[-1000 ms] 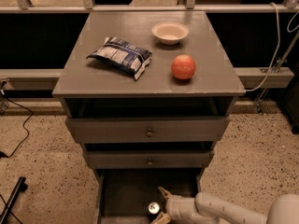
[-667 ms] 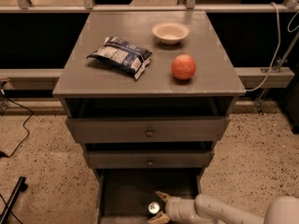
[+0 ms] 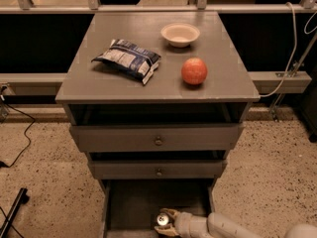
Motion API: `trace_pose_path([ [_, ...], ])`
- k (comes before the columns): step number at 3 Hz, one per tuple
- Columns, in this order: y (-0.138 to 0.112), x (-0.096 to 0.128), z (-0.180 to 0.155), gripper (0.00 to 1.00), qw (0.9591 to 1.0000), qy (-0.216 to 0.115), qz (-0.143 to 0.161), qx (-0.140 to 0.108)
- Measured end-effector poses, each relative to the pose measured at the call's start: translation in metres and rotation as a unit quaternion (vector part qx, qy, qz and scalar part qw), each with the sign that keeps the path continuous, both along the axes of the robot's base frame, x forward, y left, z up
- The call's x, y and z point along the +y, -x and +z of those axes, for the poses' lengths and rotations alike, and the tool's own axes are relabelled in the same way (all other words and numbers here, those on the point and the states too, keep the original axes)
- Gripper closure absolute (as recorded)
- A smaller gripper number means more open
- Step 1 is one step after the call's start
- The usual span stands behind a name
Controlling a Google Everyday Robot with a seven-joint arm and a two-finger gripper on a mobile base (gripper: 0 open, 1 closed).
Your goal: Pick pepsi can from bottom drawer and place on counter
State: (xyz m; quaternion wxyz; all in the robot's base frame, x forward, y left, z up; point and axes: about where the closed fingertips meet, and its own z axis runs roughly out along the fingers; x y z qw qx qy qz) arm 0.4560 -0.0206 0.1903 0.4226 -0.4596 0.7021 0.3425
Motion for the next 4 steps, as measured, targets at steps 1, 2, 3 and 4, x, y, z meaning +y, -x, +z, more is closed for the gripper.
trace_pose_path([
  [1,-0.003,-0.001,0.051,0.88,0.9969,-0.061,-0.013,-0.049],
  [2,-0.003,-0.016,0.188,1.00,0.9856,-0.096,-0.015,-0.138],
  [3,0.014,-0.019,0.286,1.00,0.9791,-0.093,0.023,-0.179],
  [4,0.027,-0.032,0.368,1.00,0.9767,-0.091,0.066,-0.183],
])
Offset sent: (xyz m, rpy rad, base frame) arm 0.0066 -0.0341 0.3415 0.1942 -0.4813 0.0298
